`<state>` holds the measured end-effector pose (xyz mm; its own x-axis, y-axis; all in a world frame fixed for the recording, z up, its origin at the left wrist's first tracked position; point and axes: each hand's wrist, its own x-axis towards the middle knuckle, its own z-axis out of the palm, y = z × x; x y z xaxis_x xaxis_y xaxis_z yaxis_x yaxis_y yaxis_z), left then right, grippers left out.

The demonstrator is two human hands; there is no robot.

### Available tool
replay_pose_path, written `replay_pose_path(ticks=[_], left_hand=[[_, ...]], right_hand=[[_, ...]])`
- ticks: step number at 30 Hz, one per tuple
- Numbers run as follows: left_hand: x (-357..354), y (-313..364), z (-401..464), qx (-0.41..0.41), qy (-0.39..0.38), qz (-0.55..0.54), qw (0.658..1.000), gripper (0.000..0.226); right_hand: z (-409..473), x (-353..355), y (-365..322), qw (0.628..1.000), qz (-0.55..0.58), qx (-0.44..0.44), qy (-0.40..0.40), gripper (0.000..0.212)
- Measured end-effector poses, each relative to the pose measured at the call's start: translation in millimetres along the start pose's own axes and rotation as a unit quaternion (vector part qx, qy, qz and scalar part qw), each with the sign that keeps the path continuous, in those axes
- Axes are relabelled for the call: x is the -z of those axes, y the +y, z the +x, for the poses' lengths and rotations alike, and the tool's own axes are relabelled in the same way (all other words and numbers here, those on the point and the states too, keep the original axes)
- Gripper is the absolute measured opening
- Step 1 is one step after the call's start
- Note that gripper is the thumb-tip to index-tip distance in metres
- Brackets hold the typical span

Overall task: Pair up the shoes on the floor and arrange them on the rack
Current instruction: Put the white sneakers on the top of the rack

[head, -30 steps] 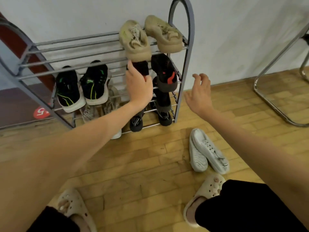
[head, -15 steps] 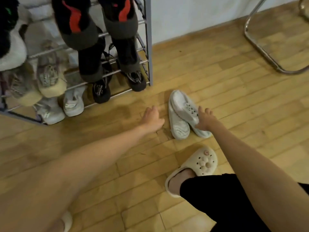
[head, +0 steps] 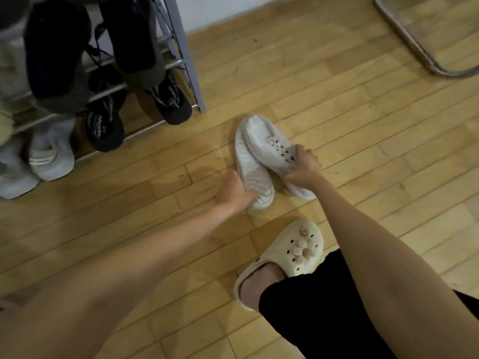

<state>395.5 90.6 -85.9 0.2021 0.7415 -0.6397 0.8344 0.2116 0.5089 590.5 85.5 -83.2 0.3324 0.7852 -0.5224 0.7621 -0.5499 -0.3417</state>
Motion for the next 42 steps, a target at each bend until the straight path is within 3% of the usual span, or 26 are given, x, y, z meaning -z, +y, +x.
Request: replay_pose_path(ticks=[5,9,11,15,18,21,24,28,31,34,38,42], left_hand=[[-22.2,25.3,-4.3,0.035,0.072,0.063,0.995,0.104],[-41.3,36.8,9.0,0.051,0.099,0.148,0.983,0.121],[-45.6,38.3,15.3,0.059,0.115,0.138,0.982,0.120],[-29.6,30.5,20.3,0.091,0.080,0.040,0.992,0.114],[8.2,11.8,10.6,0.091,0.044,-0.131,0.986,0.107],[59.8,-17.0,-15.5,0.082,0.013,-0.300,0.950,0.067],[98.4,-46.7,-57.1,0.087,-0.056,-0.446,0.889,0.028],[141.0,-81.9,-119.1,0.087,-0.069,-0.579,0.808,0.037],[170.1,-99.9,-157.3,0.105,-0.063,-0.625,0.771,0.063],[195.3,-108.4,-194.8,0.076,-0.042,-0.647,0.758,0.052],[230.3,-118.5,-247.5,0.011,-0.019,-0.638,0.769,0.051],[268.0,-126.7,-293.0,-0.053,-0.001,-0.616,0.786,0.043]], right_hand=[[-7.3,1.0,4.9,0.979,0.108,-0.066,0.159,0.060],[-13.3,1.1,6.4,0.972,0.105,-0.108,0.180,0.069],[-18.3,-1.3,7.1,0.973,0.091,-0.121,0.174,0.072],[-30.6,-6.0,8.1,0.976,0.077,-0.120,0.166,0.074],[-43.6,-6.4,1.6,0.977,0.081,-0.114,0.163,0.076],[-59.8,-6.6,-12.9,0.977,0.081,-0.108,0.163,0.076],[-78.0,-9.2,-33.2,0.981,0.075,-0.085,0.159,0.075],[-108.3,-5.6,-65.6,0.988,0.046,-0.030,0.147,0.080],[-135.1,5.0,-93.3,0.990,0.024,0.001,0.137,0.084],[-165.6,15.6,-124.6,0.989,0.039,0.027,0.143,0.083],[-212.7,32.5,-169.4,0.982,0.113,0.049,0.146,0.082],[-264.8,51.0,-213.9,0.944,0.297,0.070,0.129,0.075]])
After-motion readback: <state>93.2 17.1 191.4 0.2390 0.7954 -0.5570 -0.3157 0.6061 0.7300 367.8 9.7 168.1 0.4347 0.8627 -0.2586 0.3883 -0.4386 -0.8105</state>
